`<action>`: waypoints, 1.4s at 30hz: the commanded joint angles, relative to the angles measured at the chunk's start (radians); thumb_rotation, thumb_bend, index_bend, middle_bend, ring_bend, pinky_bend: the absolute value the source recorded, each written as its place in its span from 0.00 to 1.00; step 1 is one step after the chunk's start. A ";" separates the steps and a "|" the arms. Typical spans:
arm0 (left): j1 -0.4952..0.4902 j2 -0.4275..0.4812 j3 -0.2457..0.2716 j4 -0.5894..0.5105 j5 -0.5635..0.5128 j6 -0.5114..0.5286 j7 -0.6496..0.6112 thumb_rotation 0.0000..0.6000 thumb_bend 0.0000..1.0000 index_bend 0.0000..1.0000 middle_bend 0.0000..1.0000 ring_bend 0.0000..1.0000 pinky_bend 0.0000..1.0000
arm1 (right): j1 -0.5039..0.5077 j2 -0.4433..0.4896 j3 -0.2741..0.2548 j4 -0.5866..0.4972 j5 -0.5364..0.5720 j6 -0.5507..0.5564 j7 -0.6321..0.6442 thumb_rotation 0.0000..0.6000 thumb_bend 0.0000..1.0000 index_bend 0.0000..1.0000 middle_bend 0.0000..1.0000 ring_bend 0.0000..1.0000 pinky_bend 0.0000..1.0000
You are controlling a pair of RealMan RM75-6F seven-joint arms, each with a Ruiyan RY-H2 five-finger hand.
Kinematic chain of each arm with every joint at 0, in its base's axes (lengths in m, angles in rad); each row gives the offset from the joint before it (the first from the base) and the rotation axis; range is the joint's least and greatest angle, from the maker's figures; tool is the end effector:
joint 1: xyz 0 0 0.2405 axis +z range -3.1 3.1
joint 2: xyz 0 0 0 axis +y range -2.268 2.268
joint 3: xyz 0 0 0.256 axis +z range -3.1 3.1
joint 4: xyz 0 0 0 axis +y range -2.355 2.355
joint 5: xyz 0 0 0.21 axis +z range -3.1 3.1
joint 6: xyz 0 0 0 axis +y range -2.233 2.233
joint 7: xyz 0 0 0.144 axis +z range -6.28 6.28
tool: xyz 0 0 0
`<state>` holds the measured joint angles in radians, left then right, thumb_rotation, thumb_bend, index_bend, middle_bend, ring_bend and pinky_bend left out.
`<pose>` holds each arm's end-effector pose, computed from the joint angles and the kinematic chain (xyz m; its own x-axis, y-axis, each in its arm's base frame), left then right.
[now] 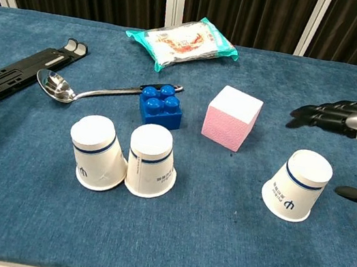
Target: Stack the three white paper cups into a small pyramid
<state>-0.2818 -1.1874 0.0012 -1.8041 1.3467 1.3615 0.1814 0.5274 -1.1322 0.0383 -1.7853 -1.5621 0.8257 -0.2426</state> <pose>-0.2542 0.2163 0.1036 0.3289 0.1552 0.9315 0.9439 -0.0837 -0.3193 -0.1995 -0.2519 0.0533 0.6613 -0.3452 0.6659 -0.7046 -0.5905 0.3936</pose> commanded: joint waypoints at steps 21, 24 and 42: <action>0.058 0.029 -0.017 0.019 -0.001 0.018 -0.050 1.00 0.12 0.22 0.14 0.06 0.00 | 0.150 0.092 0.126 -0.219 0.030 0.008 0.011 1.00 0.56 0.42 0.10 0.00 0.00; 0.069 0.029 -0.016 0.026 -0.005 0.020 -0.058 1.00 0.12 0.22 0.14 0.06 0.00 | 0.226 0.076 0.179 -0.249 0.087 -0.055 0.006 1.00 0.56 0.42 0.10 0.00 0.00; 0.097 -0.004 -0.024 0.097 -0.011 0.004 -0.111 1.00 0.12 0.22 0.14 0.06 0.00 | 0.720 -0.161 0.180 -0.149 0.715 -0.200 -0.333 1.00 0.56 0.35 0.10 0.00 0.00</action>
<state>-0.1860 -1.1906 -0.0220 -1.7096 1.3369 1.3671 0.0728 1.1696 -1.2459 0.2482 -1.9605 -0.9371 0.6086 -0.5057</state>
